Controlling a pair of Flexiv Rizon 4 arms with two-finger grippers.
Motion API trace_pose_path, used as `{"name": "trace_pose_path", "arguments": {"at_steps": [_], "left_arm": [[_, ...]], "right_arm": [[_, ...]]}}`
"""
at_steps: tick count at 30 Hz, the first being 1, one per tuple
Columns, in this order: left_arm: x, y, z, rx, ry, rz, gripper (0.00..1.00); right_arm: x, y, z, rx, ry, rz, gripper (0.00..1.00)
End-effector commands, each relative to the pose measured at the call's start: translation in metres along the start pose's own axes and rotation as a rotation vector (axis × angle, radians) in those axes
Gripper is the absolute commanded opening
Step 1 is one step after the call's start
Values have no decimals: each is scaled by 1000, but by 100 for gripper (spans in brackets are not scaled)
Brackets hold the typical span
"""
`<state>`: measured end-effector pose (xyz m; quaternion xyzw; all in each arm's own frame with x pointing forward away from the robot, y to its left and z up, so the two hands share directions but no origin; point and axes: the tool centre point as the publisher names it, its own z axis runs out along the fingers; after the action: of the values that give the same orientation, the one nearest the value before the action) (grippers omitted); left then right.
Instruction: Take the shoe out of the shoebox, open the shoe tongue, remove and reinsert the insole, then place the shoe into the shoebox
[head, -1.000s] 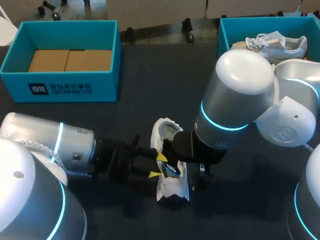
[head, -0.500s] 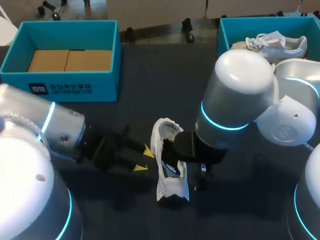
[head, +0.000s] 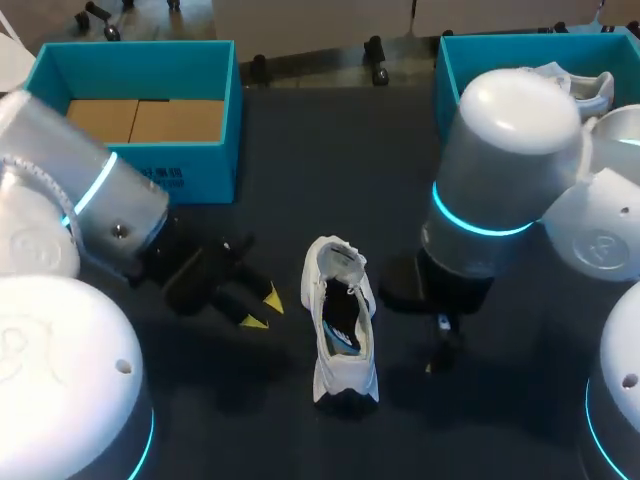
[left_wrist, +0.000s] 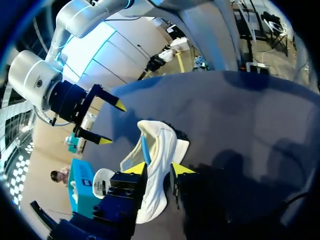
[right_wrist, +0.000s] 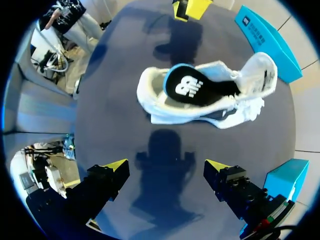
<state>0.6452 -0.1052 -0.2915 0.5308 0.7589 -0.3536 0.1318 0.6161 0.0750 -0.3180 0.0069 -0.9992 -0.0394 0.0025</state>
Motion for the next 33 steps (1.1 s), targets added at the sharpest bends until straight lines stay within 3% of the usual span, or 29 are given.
{"name": "trace_pose_path", "arguments": {"at_steps": [1, 3, 6, 23, 26, 33], "left_arm": [[-3, -3, -12, -6, 237, 0, 16], [-2, -3, -16, -15, 285, 6, 0], [-3, -1, -25, -58, 355, 11, 0], [-3, -1, -25, -58, 355, 11, 0], [-6, 4, -32, -59, 399, 50, 0], [-18, 16, -42, -46, 508, 117, 0]], "right_arm": [[8, -32, -23, -13, -11, -18, 100], [9, -39, -27, -8, -17, -49, 100], [8, -43, -28, -18, -12, -66, 100], [8, -43, -28, -18, -12, -66, 100], [8, -43, -28, -18, -12, -66, 100], [13, -72, -36, -12, 13, -72, 100]]}}
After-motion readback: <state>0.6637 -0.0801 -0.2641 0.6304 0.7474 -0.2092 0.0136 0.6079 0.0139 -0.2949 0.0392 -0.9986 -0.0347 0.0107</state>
